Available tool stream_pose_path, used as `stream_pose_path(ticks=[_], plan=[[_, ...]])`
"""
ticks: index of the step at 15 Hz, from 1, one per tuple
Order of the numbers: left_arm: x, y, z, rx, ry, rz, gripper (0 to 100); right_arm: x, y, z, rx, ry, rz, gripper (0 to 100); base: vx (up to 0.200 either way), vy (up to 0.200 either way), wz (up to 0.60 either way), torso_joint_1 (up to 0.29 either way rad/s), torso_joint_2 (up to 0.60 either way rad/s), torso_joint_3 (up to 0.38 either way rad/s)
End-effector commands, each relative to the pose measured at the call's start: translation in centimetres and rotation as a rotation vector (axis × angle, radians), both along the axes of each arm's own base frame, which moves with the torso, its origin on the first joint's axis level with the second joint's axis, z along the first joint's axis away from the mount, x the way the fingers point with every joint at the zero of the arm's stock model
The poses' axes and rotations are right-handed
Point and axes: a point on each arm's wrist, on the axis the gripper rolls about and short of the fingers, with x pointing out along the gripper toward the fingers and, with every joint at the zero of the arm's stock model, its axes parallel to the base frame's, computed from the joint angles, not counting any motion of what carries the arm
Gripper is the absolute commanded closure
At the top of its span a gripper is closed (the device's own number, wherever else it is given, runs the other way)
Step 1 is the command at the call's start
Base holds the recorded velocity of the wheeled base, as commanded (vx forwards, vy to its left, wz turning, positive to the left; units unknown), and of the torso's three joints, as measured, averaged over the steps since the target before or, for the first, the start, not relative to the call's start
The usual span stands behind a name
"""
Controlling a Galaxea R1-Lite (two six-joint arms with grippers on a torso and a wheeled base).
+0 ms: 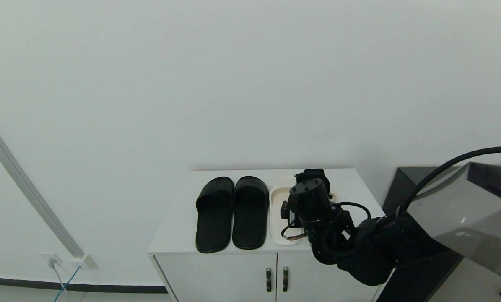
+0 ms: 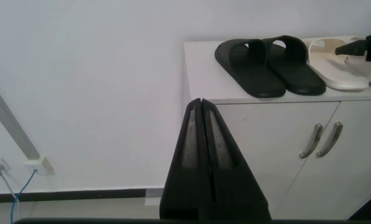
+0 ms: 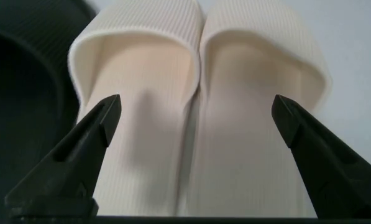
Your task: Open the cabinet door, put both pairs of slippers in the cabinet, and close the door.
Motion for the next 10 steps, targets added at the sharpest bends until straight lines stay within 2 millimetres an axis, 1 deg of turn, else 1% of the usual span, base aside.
stream_pose_path(ticks=[1, 2, 3, 6, 10], plan=[[0.0, 0.0, 0.0, 0.000, 0.000, 0.000, 100, 2.0, 0.4, -1.3, -0.012, 0.000, -0.025, 0, 0.000, 0.000, 0.00, 0.000, 0.00, 0.000], [0.0, 0.0, 0.0, 0.000, 0.000, 0.001, 100, 2.6, 0.4, -1.4, -0.017, -0.003, -0.031, 0, 0.000, 0.000, 0.00, 0.000, 0.00, 0.000], [0.0, 0.0, 0.0, 0.000, 0.000, 0.001, 100, 3.7, 0.5, -1.8, -0.024, -0.011, -0.042, 0, 0.000, 0.000, 0.00, 0.000, 0.00, 0.000], [0.0, 0.0, 0.0, 0.000, 0.000, 0.003, 100, 5.6, 0.3, -1.7, -0.036, -0.035, -0.062, 0, 0.000, 0.000, 0.00, 0.000, 0.00, 0.000], [0.0, 0.0, 0.0, 0.000, 0.000, 0.003, 100, 6.4, 0.0, -1.7, -0.031, -0.042, -0.079, 0, 0.000, 0.000, 0.00, 0.000, 0.00, 0.000]])
